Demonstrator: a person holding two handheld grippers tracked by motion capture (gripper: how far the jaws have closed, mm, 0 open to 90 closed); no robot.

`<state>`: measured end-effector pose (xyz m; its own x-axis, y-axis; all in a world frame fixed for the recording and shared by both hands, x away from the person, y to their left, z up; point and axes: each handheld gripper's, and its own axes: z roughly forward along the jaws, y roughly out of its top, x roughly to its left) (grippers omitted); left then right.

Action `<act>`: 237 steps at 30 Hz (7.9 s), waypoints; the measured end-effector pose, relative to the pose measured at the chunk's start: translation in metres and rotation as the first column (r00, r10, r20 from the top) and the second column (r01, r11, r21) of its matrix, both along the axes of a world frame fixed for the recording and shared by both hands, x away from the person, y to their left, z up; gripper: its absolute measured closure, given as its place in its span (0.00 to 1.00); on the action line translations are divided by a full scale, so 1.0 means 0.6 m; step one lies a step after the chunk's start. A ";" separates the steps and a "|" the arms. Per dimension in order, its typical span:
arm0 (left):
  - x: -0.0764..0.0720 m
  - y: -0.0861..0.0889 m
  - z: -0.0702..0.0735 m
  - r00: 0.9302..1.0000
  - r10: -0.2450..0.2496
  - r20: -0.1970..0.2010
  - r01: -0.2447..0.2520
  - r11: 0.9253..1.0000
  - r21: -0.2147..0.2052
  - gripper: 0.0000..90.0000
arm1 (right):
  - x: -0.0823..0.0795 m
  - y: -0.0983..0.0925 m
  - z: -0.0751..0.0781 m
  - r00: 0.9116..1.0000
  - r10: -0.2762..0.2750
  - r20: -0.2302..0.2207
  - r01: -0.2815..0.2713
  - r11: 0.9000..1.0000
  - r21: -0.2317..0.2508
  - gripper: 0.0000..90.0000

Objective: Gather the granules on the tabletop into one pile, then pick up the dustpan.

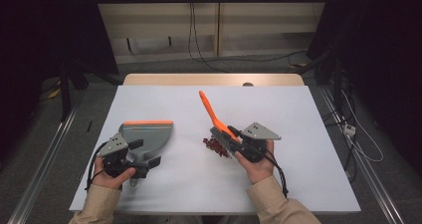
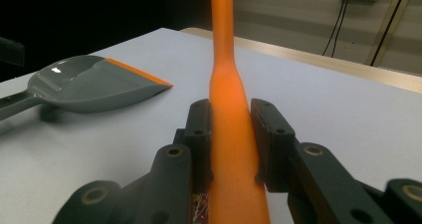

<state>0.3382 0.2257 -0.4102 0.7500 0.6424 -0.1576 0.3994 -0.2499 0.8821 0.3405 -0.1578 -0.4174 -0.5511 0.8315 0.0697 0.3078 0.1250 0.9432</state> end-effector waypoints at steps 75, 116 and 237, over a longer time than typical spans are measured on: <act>0.033 0.042 -0.046 0.940 0.304 -0.151 -0.241 0.911 0.335 0.70 | 0.001 -0.054 -0.002 0.997 -0.079 -0.013 0.079 0.996 0.040 0.80; -0.016 -0.043 -0.020 0.971 -0.128 -0.203 0.192 0.923 0.334 0.70 | 0.033 -0.053 -0.020 0.994 -0.104 -0.043 0.102 0.994 -0.040 0.80; -0.014 -0.084 -0.035 0.927 -0.219 -0.305 0.306 0.912 0.274 0.70 | -0.010 0.054 -0.002 0.999 0.017 0.027 -0.018 1.000 0.023 0.79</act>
<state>0.3301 0.1751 -0.4314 0.8571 0.4762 -0.1965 0.4863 -0.6220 0.6137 0.3348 -0.1256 -0.4188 -0.5676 0.8200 0.0735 0.2800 0.1083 0.9539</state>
